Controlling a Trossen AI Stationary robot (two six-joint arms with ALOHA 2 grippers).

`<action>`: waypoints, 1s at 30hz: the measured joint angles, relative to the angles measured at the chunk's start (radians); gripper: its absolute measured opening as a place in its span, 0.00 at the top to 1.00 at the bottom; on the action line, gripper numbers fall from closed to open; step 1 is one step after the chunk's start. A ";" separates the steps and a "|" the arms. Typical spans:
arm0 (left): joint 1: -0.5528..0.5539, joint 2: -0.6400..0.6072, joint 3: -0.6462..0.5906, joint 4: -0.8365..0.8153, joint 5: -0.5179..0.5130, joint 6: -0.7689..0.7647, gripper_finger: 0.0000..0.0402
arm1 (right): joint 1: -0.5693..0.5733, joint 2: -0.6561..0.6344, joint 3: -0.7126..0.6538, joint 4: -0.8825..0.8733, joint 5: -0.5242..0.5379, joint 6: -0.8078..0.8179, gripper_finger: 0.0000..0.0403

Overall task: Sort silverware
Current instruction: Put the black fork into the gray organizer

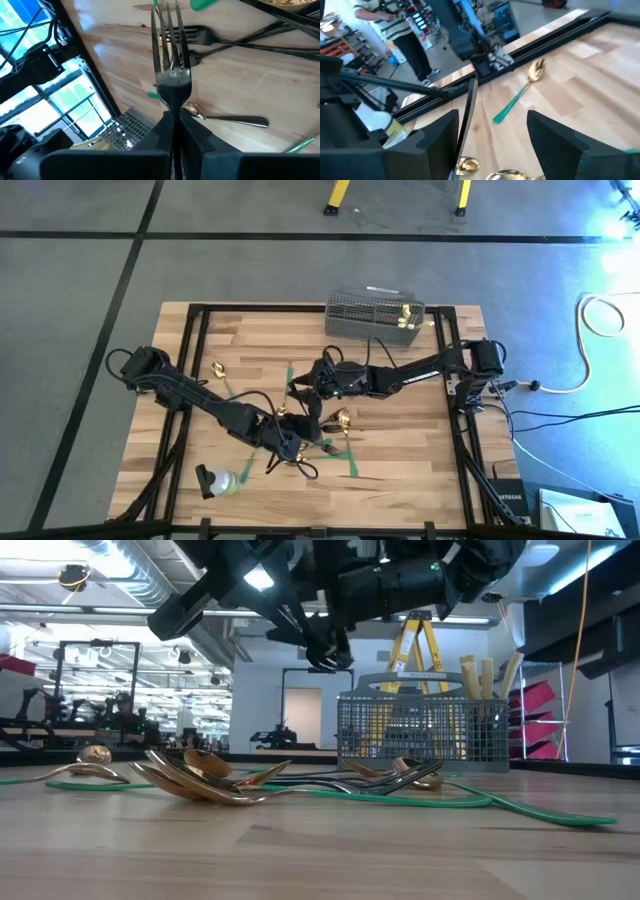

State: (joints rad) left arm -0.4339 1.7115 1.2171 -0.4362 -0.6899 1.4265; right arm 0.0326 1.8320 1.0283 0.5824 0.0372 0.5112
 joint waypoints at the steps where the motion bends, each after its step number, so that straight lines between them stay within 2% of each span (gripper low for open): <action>1: 0.000 0.000 0.000 -0.010 -0.002 -0.003 1.00 | 0.000 0.007 0.005 -0.002 -0.013 0.008 0.46; 5: -0.006 0.000 0.000 -0.028 -0.010 -0.027 1.00 | 0.000 0.020 0.017 -0.004 -0.022 0.008 0.48; 9: -0.006 0.000 0.000 -0.026 -0.013 -0.027 1.00 | 0.001 0.020 0.018 -0.003 -0.030 0.001 0.56; 16: -0.005 0.000 0.000 -0.024 -0.012 -0.031 1.00 | 0.001 0.020 0.018 -0.004 -0.031 -0.001 0.77; 21: -0.005 0.000 0.000 -0.026 -0.029 -0.034 1.00 | 0.001 0.019 0.019 0.006 -0.060 0.002 0.96; 30: -0.007 -0.001 0.000 -0.024 -0.046 -0.041 1.00 | 0.007 0.018 0.019 0.000 -0.052 -0.011 1.00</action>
State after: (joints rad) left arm -0.4408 1.7103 1.2167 -0.4604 -0.7355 1.3853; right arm 0.0395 1.8503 1.0470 0.5825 -0.0147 0.4999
